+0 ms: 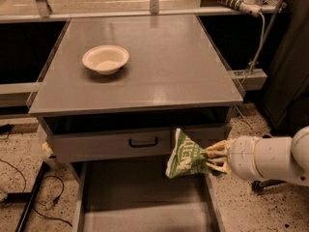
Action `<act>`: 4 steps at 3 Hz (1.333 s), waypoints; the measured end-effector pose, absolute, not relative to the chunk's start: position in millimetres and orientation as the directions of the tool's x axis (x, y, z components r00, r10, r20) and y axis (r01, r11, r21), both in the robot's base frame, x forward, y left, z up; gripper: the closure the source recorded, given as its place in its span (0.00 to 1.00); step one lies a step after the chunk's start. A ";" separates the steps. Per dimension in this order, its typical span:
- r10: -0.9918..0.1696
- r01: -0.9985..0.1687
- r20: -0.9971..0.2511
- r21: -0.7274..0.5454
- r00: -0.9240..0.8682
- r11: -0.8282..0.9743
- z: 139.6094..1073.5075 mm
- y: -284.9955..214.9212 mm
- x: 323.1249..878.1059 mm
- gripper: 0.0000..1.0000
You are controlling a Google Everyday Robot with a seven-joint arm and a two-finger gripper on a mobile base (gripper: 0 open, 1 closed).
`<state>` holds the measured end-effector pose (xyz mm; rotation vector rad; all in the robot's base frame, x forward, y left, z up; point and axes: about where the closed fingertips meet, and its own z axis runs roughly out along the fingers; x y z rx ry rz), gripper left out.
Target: Pick green jalapeno chip bag from middle drawer and place on counter
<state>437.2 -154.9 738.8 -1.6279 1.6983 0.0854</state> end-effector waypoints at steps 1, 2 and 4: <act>-0.844 -0.828 -0.489 -0.551 0.218 0.105 814.8 -138.7 451.6 1.00; -0.847 -0.771 -0.432 -0.635 0.308 0.043 882.0 -122.8 473.4 1.00; -0.825 -0.713 -0.410 -0.701 0.389 0.012 981.1 -99.5 556.0 1.00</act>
Offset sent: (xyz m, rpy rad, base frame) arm 0.0645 0.0493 0.2247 -0.1264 -0.3409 0.1633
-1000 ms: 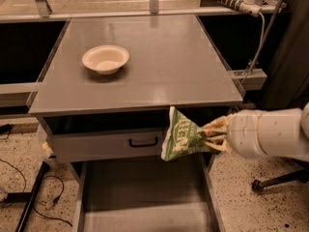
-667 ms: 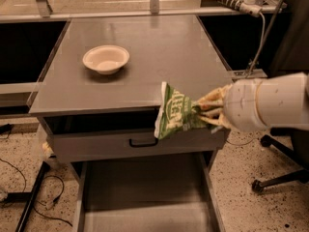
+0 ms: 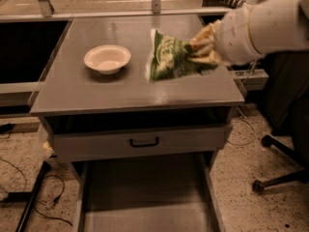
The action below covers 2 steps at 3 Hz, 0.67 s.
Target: Pick green jalapeno chip bag from middle drawer and place on counter
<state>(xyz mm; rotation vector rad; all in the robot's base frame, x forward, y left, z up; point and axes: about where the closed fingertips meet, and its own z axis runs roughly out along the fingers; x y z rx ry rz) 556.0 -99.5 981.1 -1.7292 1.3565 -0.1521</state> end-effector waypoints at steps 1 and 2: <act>-0.800 -0.718 -0.458 -0.694 0.388 0.049 990.1 -87.9 598.2 1.00; -0.768 -0.735 -0.520 -0.671 0.373 0.098 982.2 -85.7 626.1 1.00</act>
Offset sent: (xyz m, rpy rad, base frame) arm 0.1056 0.0106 -0.0080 0.2090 0.0605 -0.0154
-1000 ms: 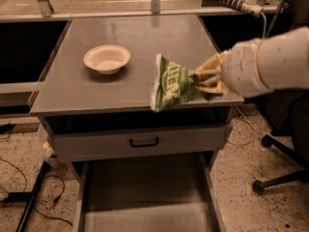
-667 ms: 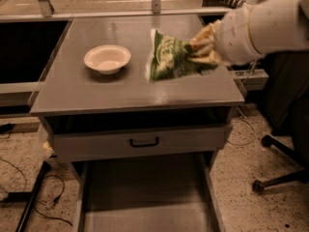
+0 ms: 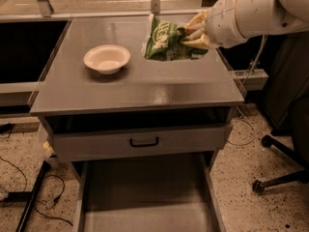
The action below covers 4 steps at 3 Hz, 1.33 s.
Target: Pick green jalapeno chip bag from middle drawer and place on counter
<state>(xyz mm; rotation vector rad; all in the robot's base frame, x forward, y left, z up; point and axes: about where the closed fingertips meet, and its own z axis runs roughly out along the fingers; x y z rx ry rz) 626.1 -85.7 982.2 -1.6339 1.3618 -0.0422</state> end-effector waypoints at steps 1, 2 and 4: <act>-0.748 -0.754 -0.568 -0.642 0.344 0.139 961.4 -87.7 643.7 1.00; -0.743 -0.773 -0.592 -0.613 0.313 0.162 934.2 -87.9 653.6 1.00; -0.741 -0.791 -0.620 -0.576 0.258 0.206 887.5 -89.5 664.6 1.00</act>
Offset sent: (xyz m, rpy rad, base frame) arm 0.0392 -0.0067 -0.0798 0.0852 0.1046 -0.0567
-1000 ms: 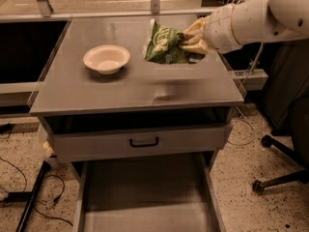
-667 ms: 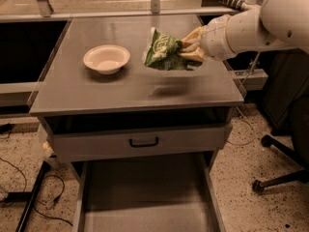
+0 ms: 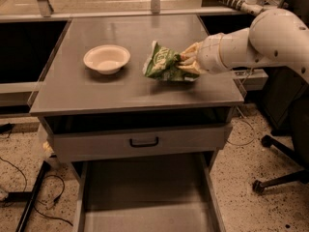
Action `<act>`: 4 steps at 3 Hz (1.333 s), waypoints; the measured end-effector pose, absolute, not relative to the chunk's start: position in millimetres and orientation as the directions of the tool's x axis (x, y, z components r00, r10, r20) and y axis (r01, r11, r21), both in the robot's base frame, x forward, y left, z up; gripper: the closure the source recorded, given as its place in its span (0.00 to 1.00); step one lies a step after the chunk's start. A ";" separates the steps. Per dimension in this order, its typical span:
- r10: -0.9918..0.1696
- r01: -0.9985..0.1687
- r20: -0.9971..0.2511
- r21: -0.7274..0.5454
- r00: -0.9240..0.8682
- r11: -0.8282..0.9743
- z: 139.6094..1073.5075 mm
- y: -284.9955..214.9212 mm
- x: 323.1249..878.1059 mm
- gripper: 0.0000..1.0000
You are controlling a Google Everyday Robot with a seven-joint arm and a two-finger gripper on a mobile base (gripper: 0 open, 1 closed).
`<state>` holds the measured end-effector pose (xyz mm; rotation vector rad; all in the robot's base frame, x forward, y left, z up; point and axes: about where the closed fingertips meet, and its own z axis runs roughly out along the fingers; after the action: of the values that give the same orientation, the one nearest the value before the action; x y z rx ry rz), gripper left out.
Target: Pick green jalapeno chip bag from middle drawer and place on counter
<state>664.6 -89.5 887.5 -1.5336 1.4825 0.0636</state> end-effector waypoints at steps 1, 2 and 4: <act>-0.741 -0.791 -0.620 -0.576 0.259 0.207 887.4 -89.3 664.7 0.81; -0.741 -0.791 -0.620 -0.576 0.259 0.206 887.4 -89.3 664.7 0.57; -0.741 -0.791 -0.620 -0.576 0.259 0.206 887.4 -89.2 664.7 0.11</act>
Offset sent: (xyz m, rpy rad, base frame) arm 0.0001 0.0002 -0.0001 0.0001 -0.0004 -0.0001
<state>664.7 -89.2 887.4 -1.5335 1.4822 0.0634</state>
